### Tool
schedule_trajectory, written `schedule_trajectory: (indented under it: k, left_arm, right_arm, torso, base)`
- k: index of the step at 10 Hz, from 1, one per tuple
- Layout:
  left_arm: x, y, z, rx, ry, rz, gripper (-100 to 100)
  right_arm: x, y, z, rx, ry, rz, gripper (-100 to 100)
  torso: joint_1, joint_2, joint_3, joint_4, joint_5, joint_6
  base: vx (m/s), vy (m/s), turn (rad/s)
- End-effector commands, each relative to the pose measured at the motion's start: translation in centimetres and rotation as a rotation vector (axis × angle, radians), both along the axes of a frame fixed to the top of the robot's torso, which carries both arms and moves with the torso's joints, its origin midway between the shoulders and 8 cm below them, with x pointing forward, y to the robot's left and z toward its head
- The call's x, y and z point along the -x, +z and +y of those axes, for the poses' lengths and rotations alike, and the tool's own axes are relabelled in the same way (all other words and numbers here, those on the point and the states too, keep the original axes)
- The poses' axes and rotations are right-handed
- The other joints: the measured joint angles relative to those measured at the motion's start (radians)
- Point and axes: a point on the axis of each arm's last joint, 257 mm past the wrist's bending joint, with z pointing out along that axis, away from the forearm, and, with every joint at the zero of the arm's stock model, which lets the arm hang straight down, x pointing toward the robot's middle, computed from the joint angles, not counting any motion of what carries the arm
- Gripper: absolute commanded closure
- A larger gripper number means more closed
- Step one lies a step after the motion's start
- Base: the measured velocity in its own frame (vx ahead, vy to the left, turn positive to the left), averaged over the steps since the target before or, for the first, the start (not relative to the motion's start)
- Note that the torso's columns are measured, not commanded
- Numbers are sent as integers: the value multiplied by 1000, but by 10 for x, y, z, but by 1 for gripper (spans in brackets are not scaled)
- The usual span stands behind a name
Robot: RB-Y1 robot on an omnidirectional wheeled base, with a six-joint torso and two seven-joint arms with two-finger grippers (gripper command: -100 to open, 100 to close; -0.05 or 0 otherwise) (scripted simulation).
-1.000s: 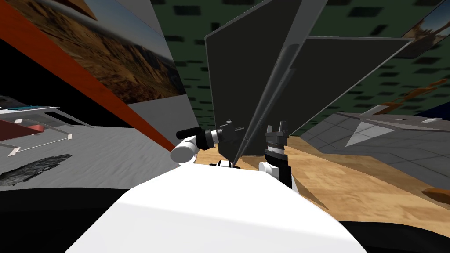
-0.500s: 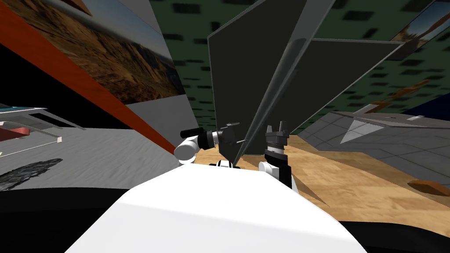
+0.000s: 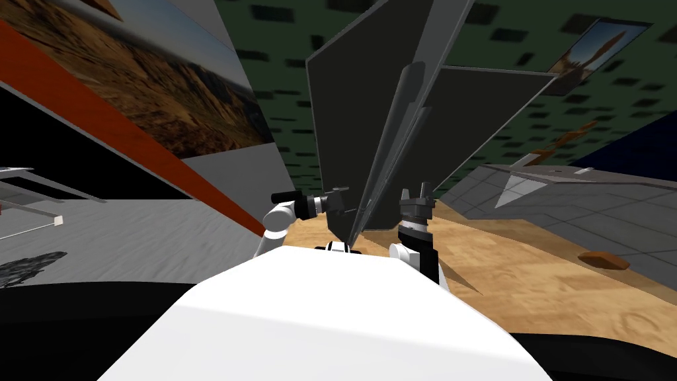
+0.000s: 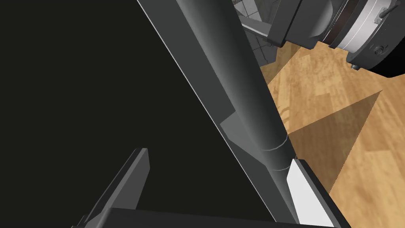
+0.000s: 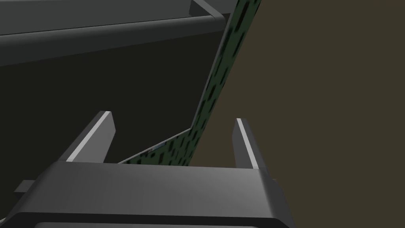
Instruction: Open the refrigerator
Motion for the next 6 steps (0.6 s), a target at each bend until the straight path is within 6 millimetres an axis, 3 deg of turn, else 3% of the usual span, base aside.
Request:
schedule_trajectory:
  k: [1,2,6]
  left_arm:
    - [-20,-14,25,-27,46,48,-100]
    - [-20,-17,27,-41,47,47,-100]
    - [-49,-22,74,-63,125,103,-100]
  right_arm:
    - [0,0,0,0,0,0,0]
    - [0,0,0,0,0,0,0]
    - [0,0,0,0,0,0,0]
  torso:
    - [-1,0,0,0,0,0]
    - [0,1,0,0,0,0]
    - [-1,1,0,0,0,0]
  base:
    - [-48,17,-157]
    - [-42,13,-53]
    - [-48,12,-105]
